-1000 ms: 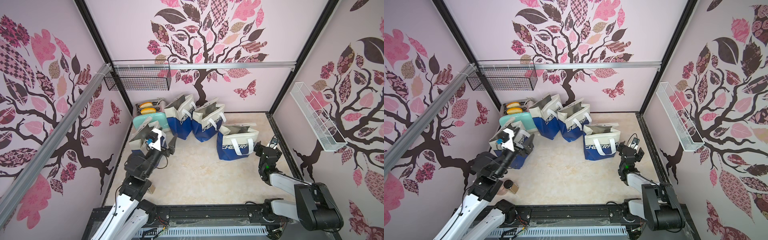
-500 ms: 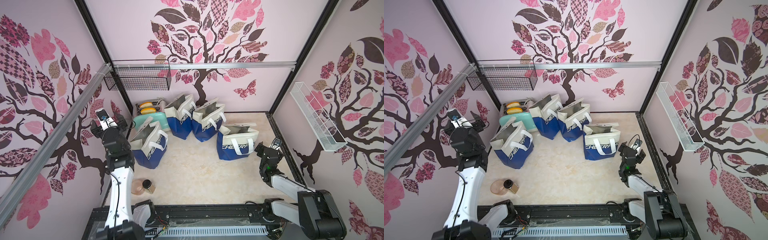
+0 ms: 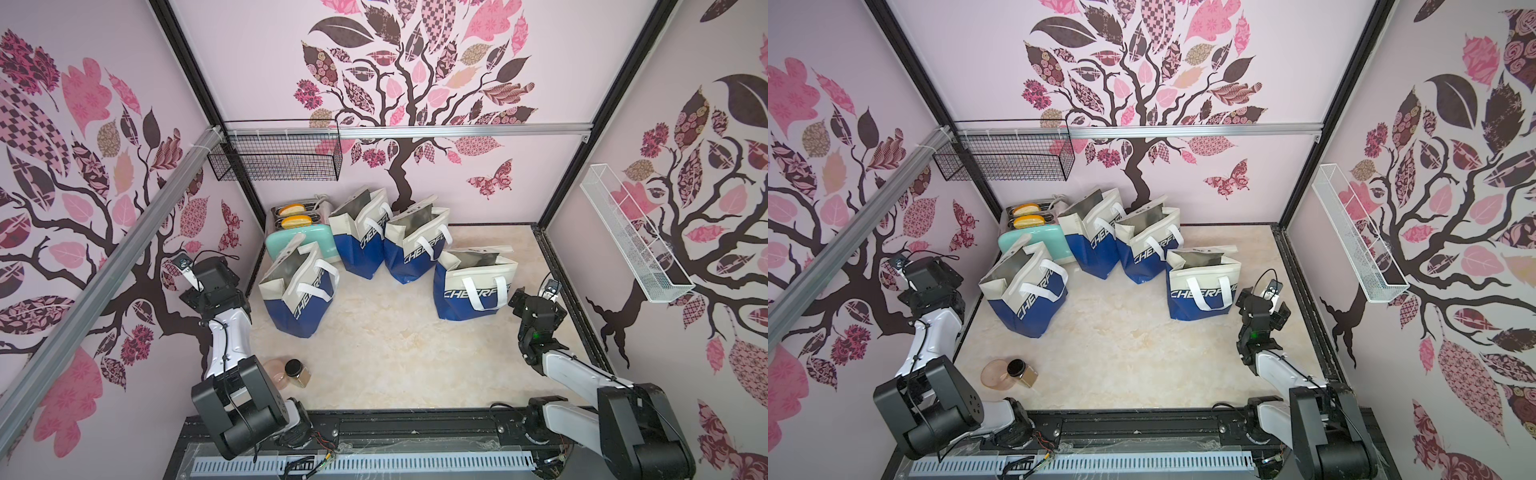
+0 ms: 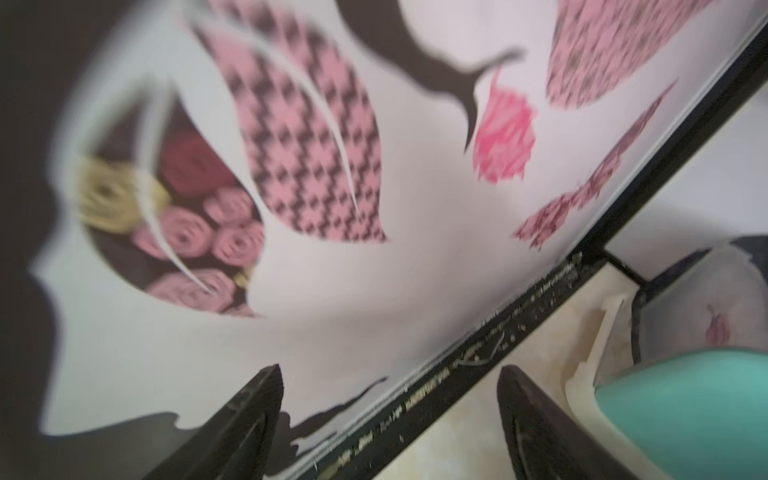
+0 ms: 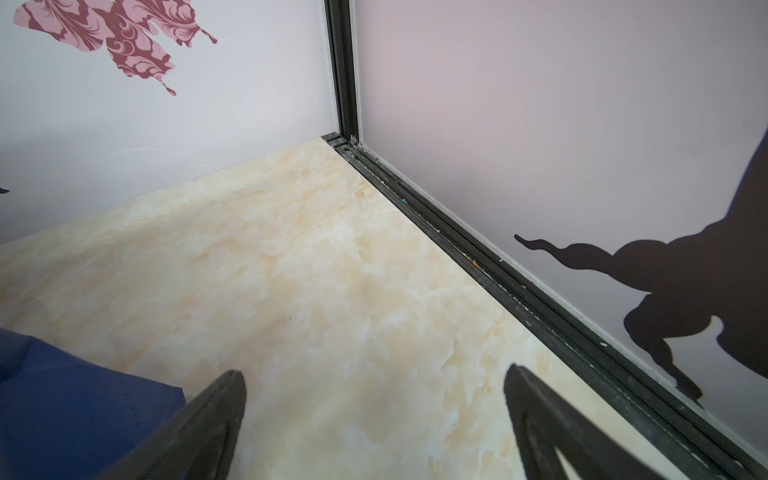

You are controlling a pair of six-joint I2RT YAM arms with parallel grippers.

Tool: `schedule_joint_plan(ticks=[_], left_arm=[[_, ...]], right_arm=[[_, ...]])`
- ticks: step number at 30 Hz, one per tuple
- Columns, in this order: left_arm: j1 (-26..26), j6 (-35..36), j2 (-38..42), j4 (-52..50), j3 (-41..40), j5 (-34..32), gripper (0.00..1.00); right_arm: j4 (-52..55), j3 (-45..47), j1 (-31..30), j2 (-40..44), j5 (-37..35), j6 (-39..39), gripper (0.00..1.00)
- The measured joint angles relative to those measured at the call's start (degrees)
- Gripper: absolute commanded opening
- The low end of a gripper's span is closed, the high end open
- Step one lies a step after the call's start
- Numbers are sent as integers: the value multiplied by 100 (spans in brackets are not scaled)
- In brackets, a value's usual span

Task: Open the takeout bag
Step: Adjust the takeout bag at the center of the board.

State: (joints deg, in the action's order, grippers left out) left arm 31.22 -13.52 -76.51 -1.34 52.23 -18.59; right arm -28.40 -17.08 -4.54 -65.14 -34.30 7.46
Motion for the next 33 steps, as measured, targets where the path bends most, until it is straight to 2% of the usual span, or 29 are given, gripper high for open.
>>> schedule_joint_plan(ticks=[5,10,19,24,29,33], left_arm=[[-11,-262,-448,-581,-170,1257,77],[-146,-431,-796,-944,-378,2035,77],[-824,-785,-1058,-1119,-461,2839,73],[-990,-1045,-1178,-1075,-664,3200,72],[-1659,-1003,-1276,-815,-761,3477,73],[-2135,-887,-1311,-214,-782,3945,74]], right_arm=[[28,-2,-4,13,-72,28,99],[120,-2,-7,114,-114,44,100],[267,-13,-7,179,-186,46,100],[297,-13,-4,179,-195,44,100],[293,-13,-7,179,-195,33,99],[310,-13,-7,179,-190,9,100]])
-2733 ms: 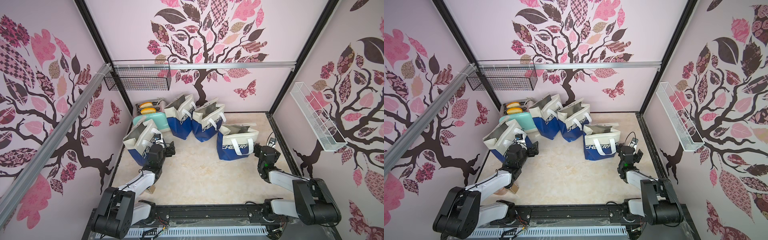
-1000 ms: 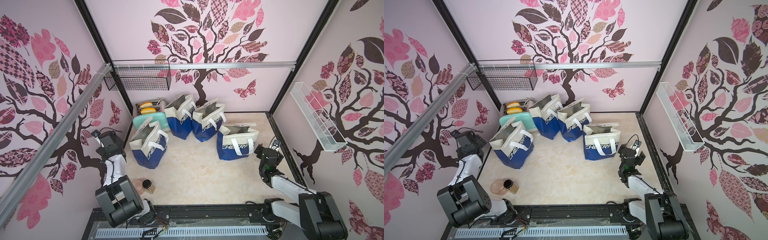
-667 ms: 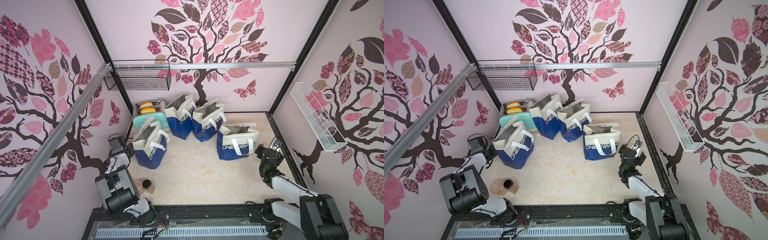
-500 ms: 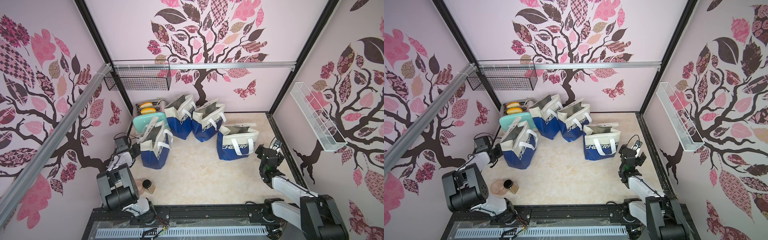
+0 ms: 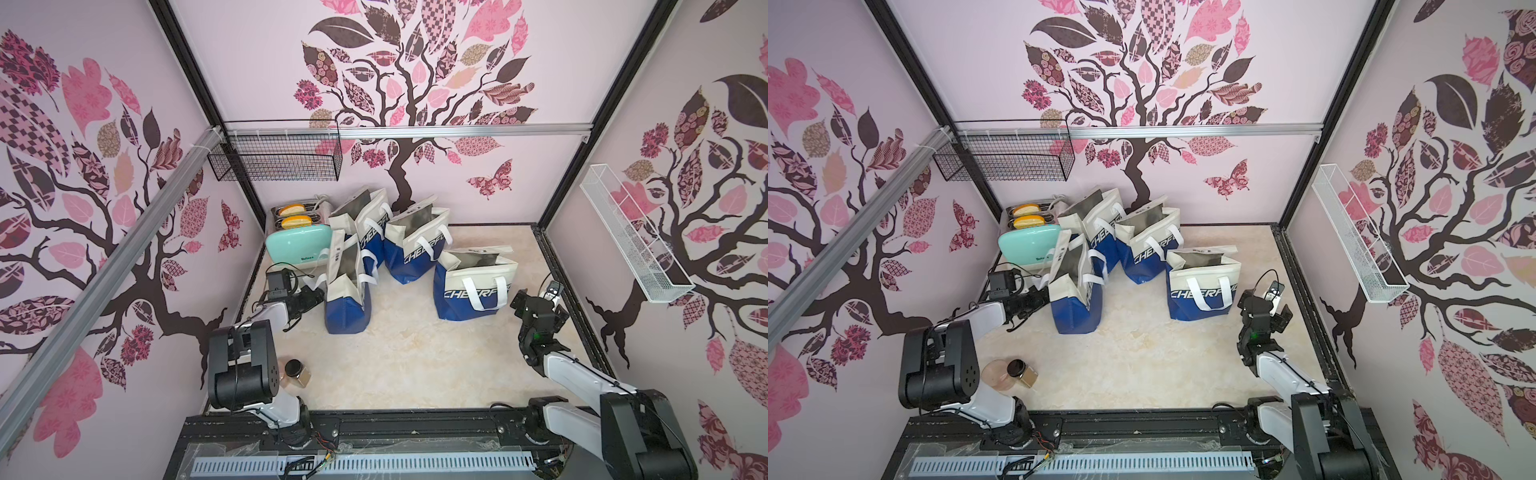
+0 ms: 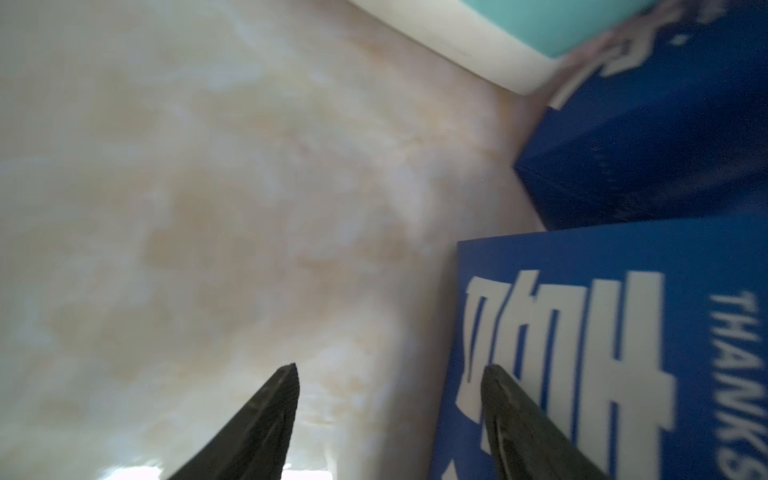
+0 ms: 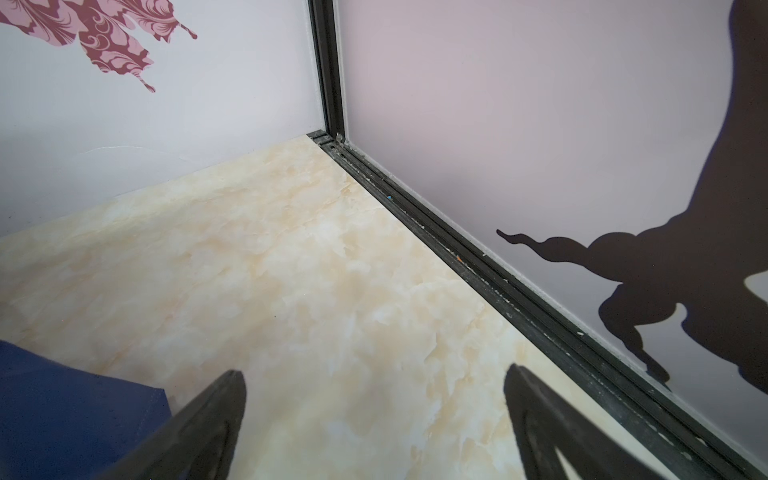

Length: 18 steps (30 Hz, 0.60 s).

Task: Open the takeout bag
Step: Adjust the takeout bag at the center of the board.

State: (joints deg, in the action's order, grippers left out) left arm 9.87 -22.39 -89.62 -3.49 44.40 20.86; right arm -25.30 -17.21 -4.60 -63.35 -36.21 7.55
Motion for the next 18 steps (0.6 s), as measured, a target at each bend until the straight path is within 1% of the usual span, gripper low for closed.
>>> schedule_joint_plan(ticks=[4,8,11,12,16,18], left_arm=[[13,153,107,721,-164,105,75],[138,518,529,1447,-518,-138,80],[310,866,896,2059,-826,-352,81],[442,916,949,2334,-929,-376,80],[1025,868,903,3274,-1316,-363,80],[1084,817,835,3641,-1458,-308,79]], right_arm=[[44,-20,2,-11,2,-52,99],[9,-136,74,-168,125,-125,100],[0,-315,310,-511,588,-157,99],[7,-411,382,-691,765,-179,100],[-101,-669,481,-1235,1432,-380,99],[-219,-645,485,-1274,1635,-444,99]])
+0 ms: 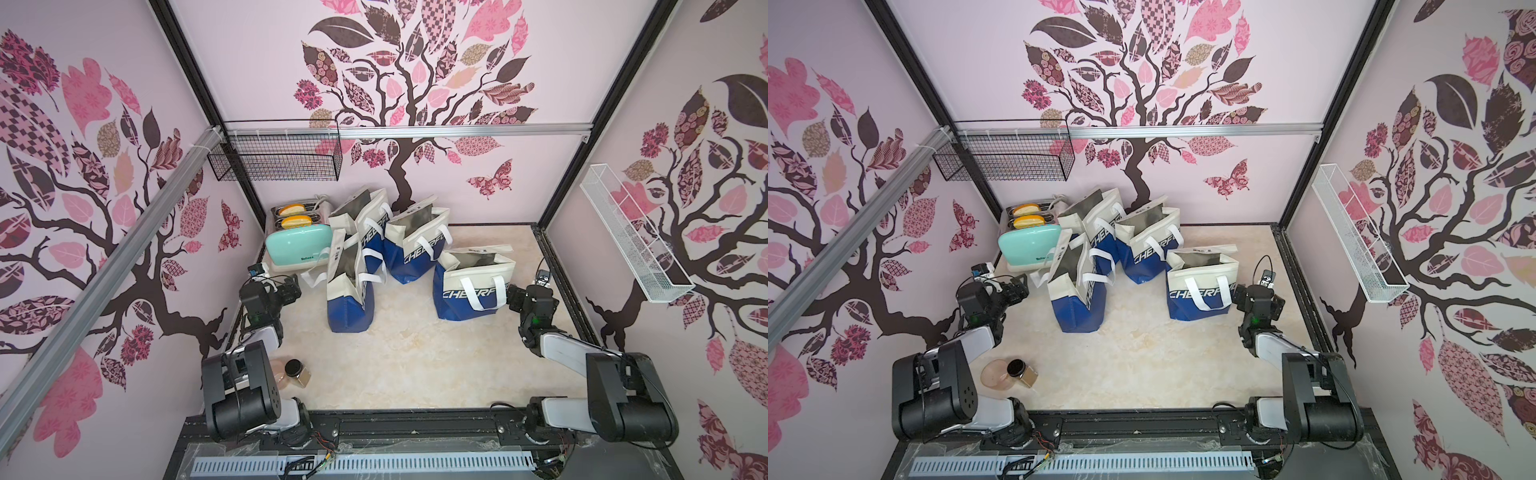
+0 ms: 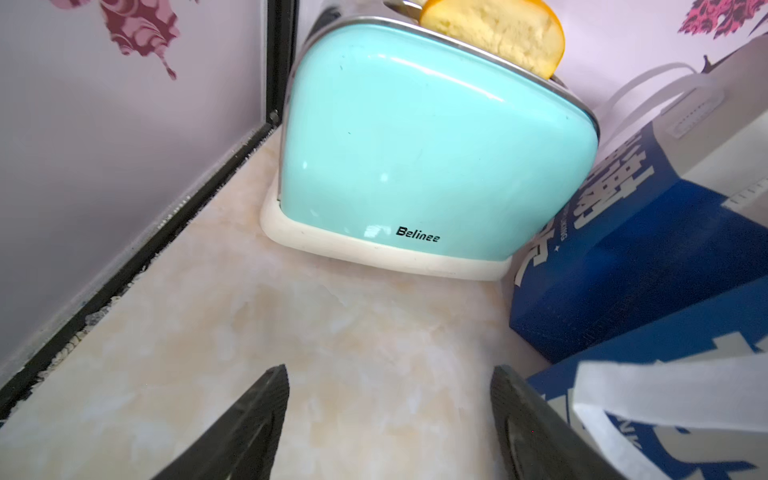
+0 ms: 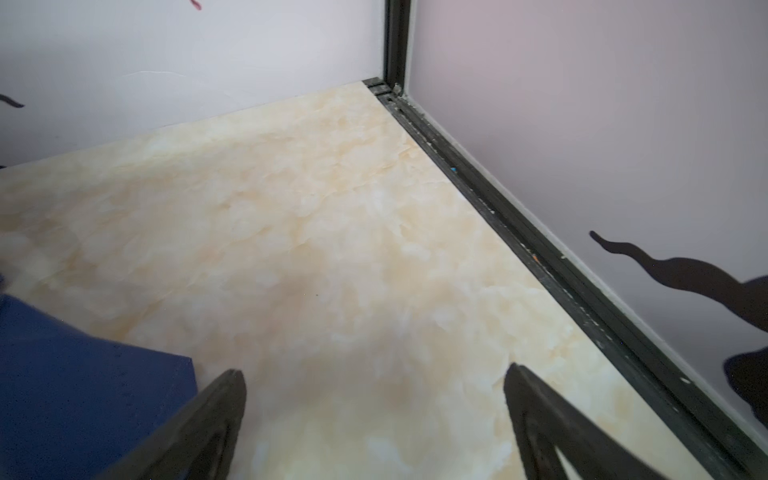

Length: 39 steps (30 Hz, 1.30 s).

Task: Open the takeout bag
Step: Reset both arms

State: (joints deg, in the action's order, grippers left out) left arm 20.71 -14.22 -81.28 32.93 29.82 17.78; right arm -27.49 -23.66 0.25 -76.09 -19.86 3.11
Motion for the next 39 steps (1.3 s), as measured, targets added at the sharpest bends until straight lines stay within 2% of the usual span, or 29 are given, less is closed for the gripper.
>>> schedule_joint_plan(ticks=[5,8,11,21,32,38,39], left_arm=[[-98,-72,-42,420,-179,133,80],[-796,404,103,404,-503,-330,81],[-1344,656,72,581,-710,-511,82],[-1528,909,-782,1777,-944,-1158,84],[-1558,975,-822,1928,-966,-1453,86],[-1558,975,-822,1926,-966,-1515,87],[-1561,975,-822,1923,-966,-1534,92]], right_arm=[[-227,4,33,-11,505,-133,100],[-358,9,33,-15,741,-188,100],[-494,13,33,-28,887,-208,100],[-857,17,33,-186,1093,-212,99],[-2044,282,37,-1143,1416,-273,99],[-2094,262,35,-1266,1620,-350,100],[-2090,254,35,-1266,1633,-361,100]])
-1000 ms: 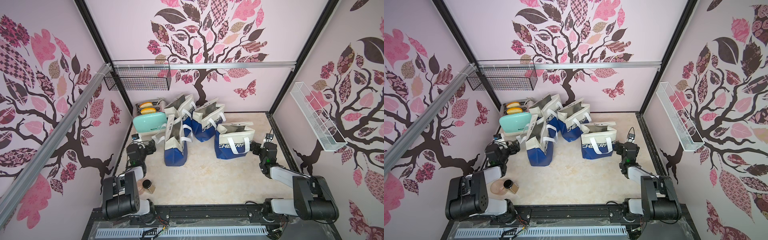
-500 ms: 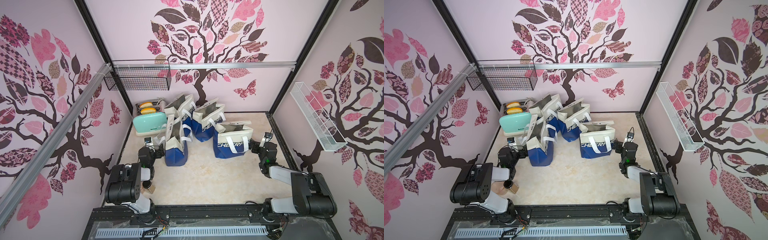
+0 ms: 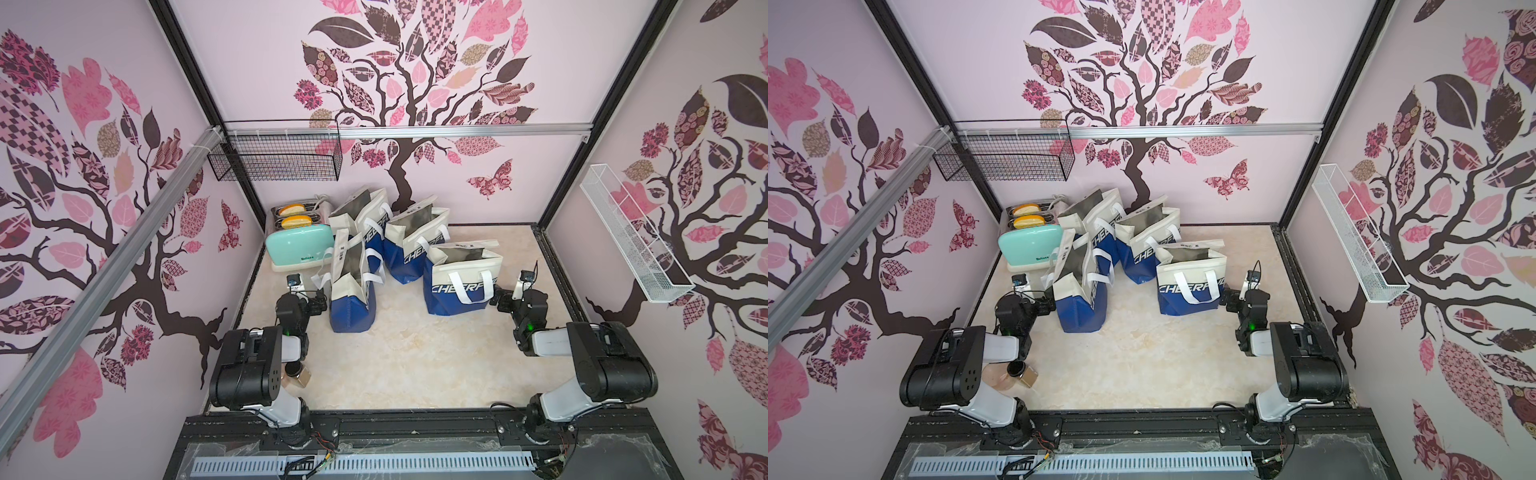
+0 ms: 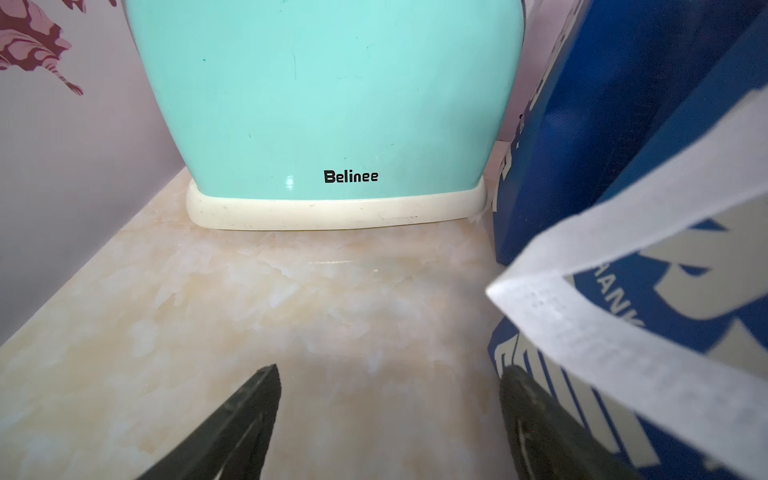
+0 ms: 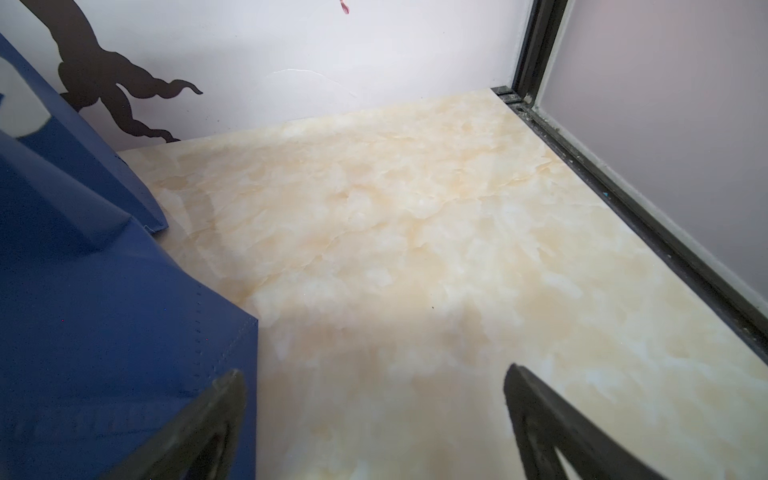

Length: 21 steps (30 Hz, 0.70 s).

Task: Open the takeout bag
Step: Reset both arms

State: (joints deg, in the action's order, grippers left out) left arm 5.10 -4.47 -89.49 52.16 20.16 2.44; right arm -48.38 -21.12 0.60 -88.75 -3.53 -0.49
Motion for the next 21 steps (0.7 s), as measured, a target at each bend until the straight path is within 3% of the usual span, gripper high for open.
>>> schedule_joint_plan(ticks=[1,13,21], left_arm=[[-4,-2,0,-4,0,-26,98],[-505,46,0,-170,83,-1117,98],[-505,63,0,-188,87,-1362,98]], right_arm=[[11,-11,-2,0,13,-9,99],[74,-155,-260,0,-317,-153,99],[79,-157,-262,0,-396,-175,100]])
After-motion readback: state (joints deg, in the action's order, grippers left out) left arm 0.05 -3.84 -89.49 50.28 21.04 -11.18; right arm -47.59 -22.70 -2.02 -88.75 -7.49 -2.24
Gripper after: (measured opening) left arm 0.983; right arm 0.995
